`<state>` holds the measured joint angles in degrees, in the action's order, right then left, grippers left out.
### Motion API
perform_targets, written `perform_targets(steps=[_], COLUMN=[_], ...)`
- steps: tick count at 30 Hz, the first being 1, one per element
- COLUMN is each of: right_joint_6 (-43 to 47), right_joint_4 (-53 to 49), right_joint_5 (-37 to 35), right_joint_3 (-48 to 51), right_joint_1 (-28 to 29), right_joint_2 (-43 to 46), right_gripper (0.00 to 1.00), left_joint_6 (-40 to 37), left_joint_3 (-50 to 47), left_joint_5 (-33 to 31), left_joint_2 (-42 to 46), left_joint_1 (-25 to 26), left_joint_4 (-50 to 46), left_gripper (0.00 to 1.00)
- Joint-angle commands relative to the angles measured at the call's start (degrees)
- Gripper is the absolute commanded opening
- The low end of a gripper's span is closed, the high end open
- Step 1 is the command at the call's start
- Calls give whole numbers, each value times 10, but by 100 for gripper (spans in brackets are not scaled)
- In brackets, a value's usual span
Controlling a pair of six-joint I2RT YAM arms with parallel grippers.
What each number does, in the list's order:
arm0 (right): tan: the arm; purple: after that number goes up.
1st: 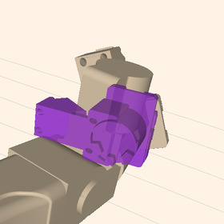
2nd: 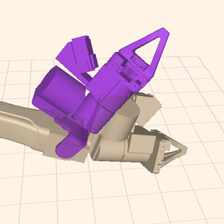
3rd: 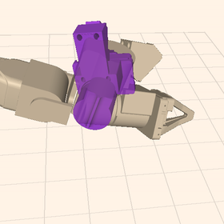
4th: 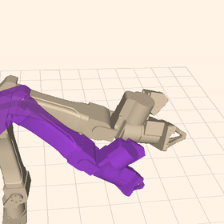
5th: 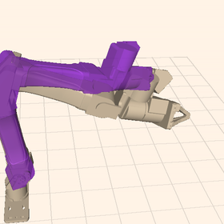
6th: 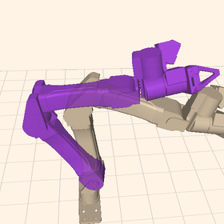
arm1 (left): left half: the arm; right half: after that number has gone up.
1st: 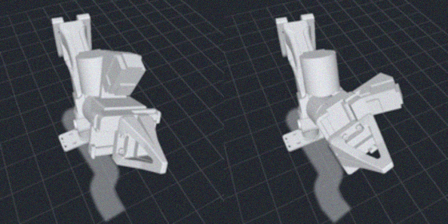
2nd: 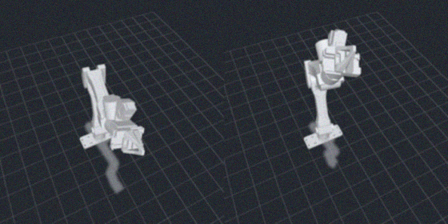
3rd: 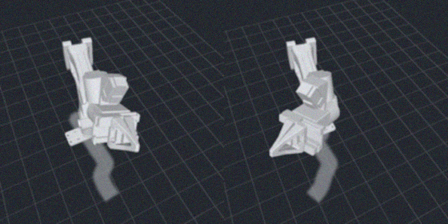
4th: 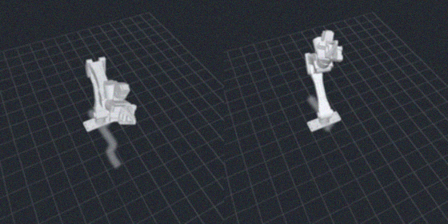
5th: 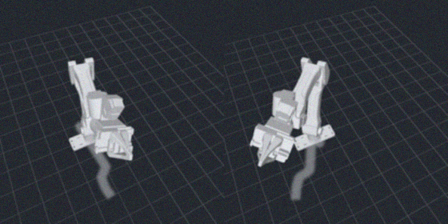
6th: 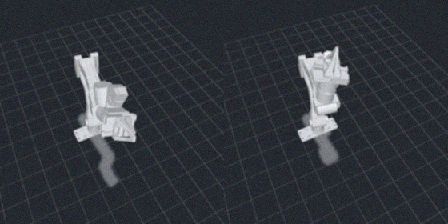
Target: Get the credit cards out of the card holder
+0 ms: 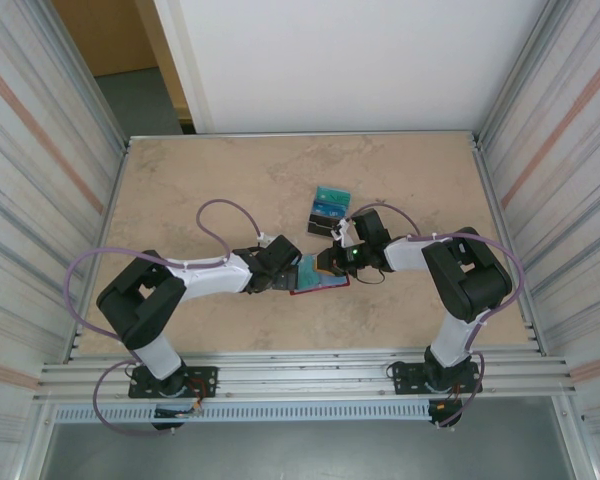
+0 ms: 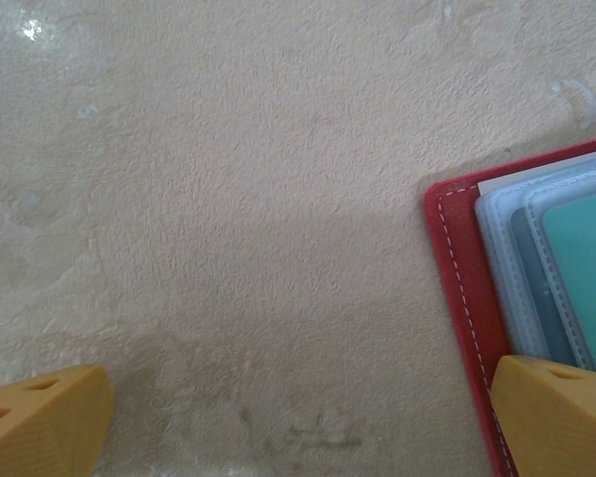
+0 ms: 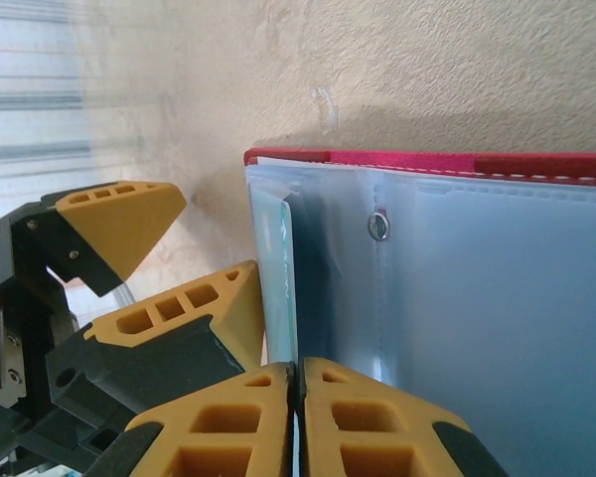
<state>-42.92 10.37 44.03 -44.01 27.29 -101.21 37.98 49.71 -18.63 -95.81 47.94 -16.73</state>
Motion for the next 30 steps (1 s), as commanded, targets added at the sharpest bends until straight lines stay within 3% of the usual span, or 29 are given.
perform_targets(steps=[1,10,30], right_joint_6=[-7,-7,-7], right_joint_4=[7,8,6], right_joint_5=[16,16,15], right_joint_3=[5,3,5], right_joint_1=[-3,-4,-6], right_joint_2=[6,-1,1], right_gripper=[11,11,9], left_joint_6=[6,-5,-17], left_joint_3=[6,16,20], left_joint_5=[0,18,52], left_joint_2=[6,57,-16], left_joint_1=[-3,-4,-16], left_joint_4=[-18,5,6], left_gripper=[99,99,99])
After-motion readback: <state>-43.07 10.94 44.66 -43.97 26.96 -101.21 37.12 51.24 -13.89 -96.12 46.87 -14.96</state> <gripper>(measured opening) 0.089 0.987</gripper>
